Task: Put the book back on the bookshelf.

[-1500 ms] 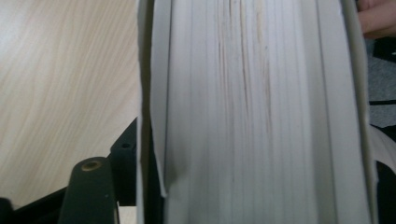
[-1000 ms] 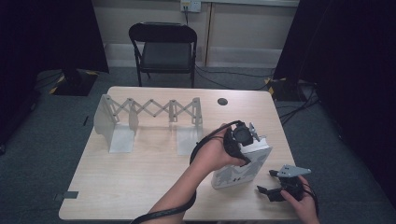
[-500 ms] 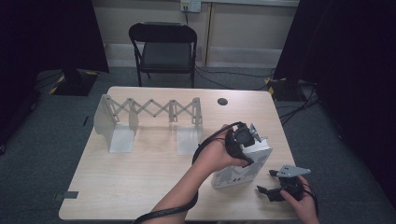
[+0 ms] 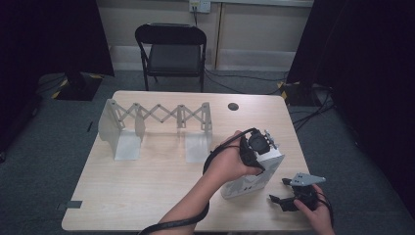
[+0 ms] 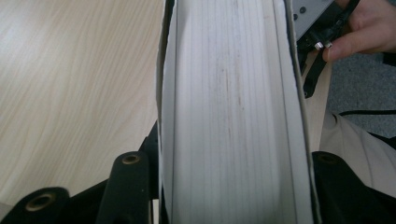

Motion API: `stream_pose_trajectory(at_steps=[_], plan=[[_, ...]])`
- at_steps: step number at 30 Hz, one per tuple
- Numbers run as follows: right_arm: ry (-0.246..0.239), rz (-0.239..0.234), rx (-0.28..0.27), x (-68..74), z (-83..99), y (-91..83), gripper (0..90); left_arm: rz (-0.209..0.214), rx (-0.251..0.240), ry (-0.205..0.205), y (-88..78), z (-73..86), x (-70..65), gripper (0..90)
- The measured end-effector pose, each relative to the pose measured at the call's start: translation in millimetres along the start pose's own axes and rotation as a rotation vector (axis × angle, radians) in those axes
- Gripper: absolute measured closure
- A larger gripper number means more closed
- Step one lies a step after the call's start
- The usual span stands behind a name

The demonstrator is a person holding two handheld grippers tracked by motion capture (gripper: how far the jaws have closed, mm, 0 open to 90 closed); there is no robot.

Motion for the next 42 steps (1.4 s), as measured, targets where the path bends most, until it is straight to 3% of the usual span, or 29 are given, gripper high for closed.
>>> stream_pose_trajectory(at_steps=[12, 18, 24, 26, 27, 32, 42], plan=[[0.001, -0.003, -0.001, -0.5, -0.1, 0.2, 14.1, 0.003, 0.033, -0.058, -11.2, 12.3, 4.0, 53.2], [-0.006, 0.004, 0.001, 0.0, -0.1, 0.3, 14.1, 0.01, 0.016, -0.052, -12.1, 15.6, 4.5, 52.6], [0.0, -0.001, 0.0, -0.3, 0.0, 0.2, 14.1, 0.008, 0.069, -0.056, -11.9, 10.5, 3.8, 52.1], [0.003, -0.005, -0.002, -0.6, 0.0, 0.3, 14.1, 0.005, 0.077, -0.076, -11.8, 9.6, 3.2, 52.0], [0.002, -0.005, -0.004, -0.9, 0.0, 0.3, 14.0, 0.009, 0.081, -0.062, -11.7, 9.1, 3.9, 51.9], [0.004, -0.004, -0.003, -1.3, -0.1, 0.2, 14.1, 0.004, 0.073, -0.077, -11.8, 9.7, 4.6, 51.9], [0.002, -0.003, -0.002, -1.2, -0.1, 0.3, 14.1, 0.005, 0.068, -0.058, -11.6, 10.2, 3.3, 52.7]])
Point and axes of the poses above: each handheld gripper's, and its own axes: y roughly forward along the jaws, z roughly out of its underside, x roughly to its left, the point moved 2 cm from there along y, roughly forward along the jaws, and after that the axes turned 9 degrees about z, right-handed, at the moved point
